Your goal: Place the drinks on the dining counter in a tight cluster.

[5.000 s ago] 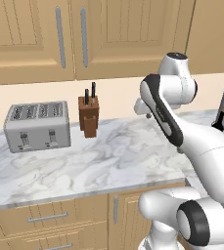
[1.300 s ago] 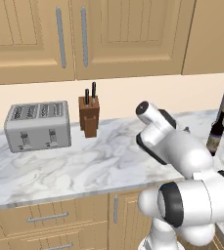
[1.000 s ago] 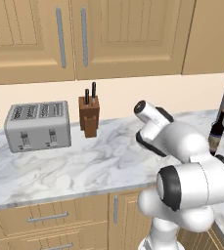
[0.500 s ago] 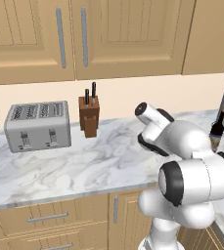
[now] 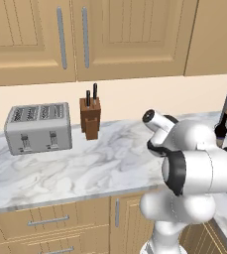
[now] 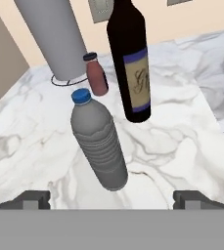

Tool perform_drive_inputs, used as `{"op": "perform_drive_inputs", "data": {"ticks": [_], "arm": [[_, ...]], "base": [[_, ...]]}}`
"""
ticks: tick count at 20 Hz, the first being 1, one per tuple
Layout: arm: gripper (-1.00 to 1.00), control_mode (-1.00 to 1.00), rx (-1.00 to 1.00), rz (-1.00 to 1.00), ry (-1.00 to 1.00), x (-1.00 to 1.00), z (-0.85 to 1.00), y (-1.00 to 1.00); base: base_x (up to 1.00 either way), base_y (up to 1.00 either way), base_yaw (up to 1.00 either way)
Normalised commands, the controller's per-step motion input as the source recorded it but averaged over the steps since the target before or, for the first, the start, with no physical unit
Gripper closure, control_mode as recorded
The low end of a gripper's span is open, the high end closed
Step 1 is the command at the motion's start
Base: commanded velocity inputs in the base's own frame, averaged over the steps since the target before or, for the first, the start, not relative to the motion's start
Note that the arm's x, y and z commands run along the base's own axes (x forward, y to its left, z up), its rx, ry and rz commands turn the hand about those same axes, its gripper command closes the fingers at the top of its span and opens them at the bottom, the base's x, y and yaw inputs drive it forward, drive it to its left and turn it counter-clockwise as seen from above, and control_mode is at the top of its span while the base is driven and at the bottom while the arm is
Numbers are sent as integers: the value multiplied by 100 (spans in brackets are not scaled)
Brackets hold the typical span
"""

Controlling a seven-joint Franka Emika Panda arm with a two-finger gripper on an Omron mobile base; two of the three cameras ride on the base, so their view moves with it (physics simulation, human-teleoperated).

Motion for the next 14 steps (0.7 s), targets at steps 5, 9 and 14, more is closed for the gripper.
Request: {"op": "perform_drive_inputs", "data": {"ticks": [5, 9, 14], "arm": [[-100, -100, 0, 0, 0, 21, -14, -19], [-100, -100, -6, 0, 0, 17, 0, -31], [-100, -100, -7, -1, 1, 2, 0, -12]], "base": [[0, 0, 0], [0, 0, 0], [0, 0, 0]]}}
